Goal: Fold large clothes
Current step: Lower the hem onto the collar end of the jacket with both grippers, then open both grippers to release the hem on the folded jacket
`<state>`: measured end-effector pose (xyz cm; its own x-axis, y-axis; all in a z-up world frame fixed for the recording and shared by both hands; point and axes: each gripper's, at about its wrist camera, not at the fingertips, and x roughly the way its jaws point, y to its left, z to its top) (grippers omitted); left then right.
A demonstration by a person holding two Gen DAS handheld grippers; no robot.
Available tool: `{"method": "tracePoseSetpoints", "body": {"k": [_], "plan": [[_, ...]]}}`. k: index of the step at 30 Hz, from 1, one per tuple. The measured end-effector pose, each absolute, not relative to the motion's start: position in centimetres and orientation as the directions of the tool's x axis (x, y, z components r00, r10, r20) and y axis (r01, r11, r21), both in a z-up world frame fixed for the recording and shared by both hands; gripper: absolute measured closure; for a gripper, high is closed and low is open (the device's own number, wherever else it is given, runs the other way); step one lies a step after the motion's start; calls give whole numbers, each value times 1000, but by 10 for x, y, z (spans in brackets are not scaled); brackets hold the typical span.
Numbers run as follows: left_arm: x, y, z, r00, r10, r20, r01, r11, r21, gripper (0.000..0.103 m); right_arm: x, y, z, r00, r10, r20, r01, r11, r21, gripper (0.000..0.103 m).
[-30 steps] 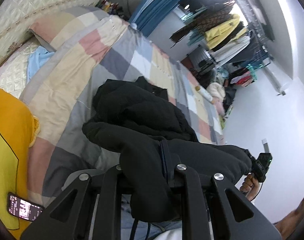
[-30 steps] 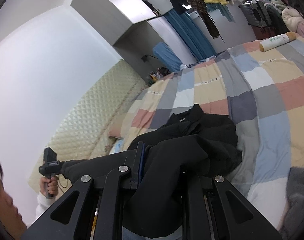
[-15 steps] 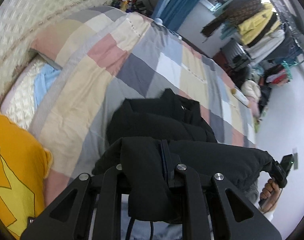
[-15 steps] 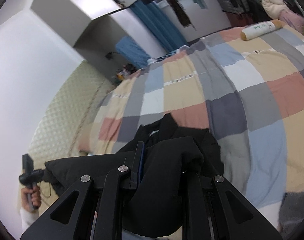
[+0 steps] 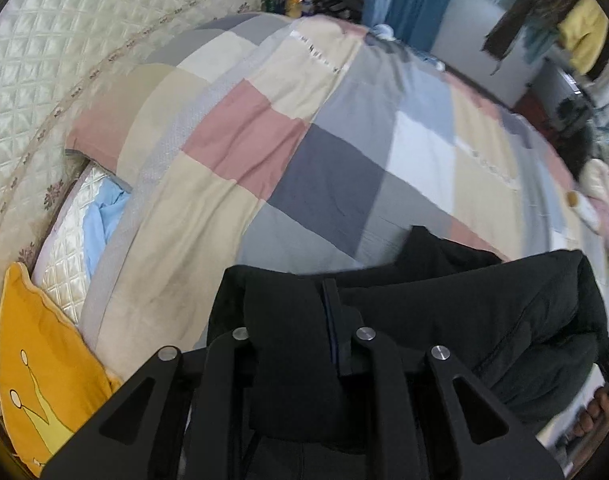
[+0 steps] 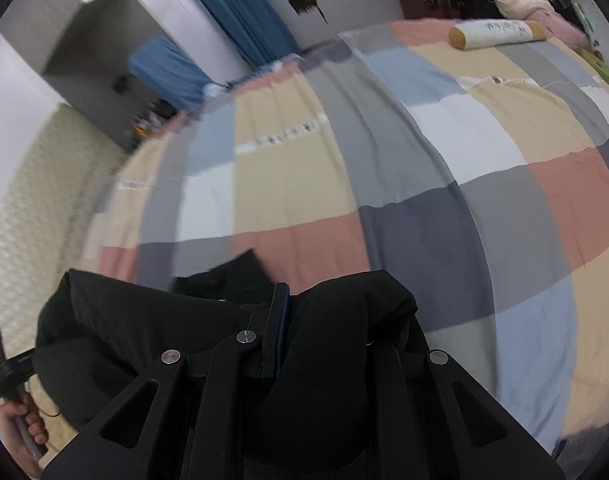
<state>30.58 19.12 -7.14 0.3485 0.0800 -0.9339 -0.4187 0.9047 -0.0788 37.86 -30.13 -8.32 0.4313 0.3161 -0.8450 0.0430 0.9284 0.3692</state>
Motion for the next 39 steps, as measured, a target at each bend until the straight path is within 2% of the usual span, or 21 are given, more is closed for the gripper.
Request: {"method": "tracePoseSetpoints", "body": {"k": [10,17,21,23,26,27,28,29,30,31,32,33,35,37,39], "plan": [[372,178,-160,215,166,-962,-423,904,61,84,431,-267,-171,317,226,-921,81,961,263,92],[386,177,-184,178,136,-975,-423,905,49,84,442,-268,-199,265,265,-927,100,949,300,92],[381,180,-180,188,117,-975,-428,904,26,84,437,-272,-192,258,288,-922,108,940,324,92],[374,185,-173,208,79,-975,-451,892,-24,83,432,-278,-185,253,320,-913,117,927,358,89],[359,197,-156,267,-10,-964,-501,853,-147,77,424,-293,-171,245,393,-886,133,892,432,82],[354,201,-152,275,-33,-961,-508,843,-174,75,420,-299,-163,244,418,-875,132,879,457,76],[350,204,-148,283,-60,-957,-511,835,-203,70,416,-304,-154,246,437,-865,123,871,475,67],[346,205,-143,288,-95,-953,-504,831,-236,60,413,-307,-147,254,452,-855,113,864,490,58],[342,205,-140,290,-129,-948,-492,830,-263,53,408,-312,-136,268,477,-837,96,852,515,37],[338,204,-133,294,-169,-941,-478,827,-297,39,403,-317,-123,279,483,-830,73,851,520,27],[332,203,-123,318,-220,-922,-451,820,-351,26,399,-318,-114,284,473,-834,55,860,507,27],[327,201,-114,342,-253,-905,-425,818,-389,21,394,-320,-101,293,462,-837,27,871,491,27],[319,192,-90,372,-223,-901,-374,852,-366,20,386,-321,-80,332,463,-822,-9,873,487,27],[313,172,-64,423,-132,-896,-315,906,-282,20,377,-314,-58,400,412,-819,-38,900,434,23],[308,151,-50,485,-107,-868,-256,932,-258,20,371,-296,-48,438,365,-822,-84,927,367,22]]}}
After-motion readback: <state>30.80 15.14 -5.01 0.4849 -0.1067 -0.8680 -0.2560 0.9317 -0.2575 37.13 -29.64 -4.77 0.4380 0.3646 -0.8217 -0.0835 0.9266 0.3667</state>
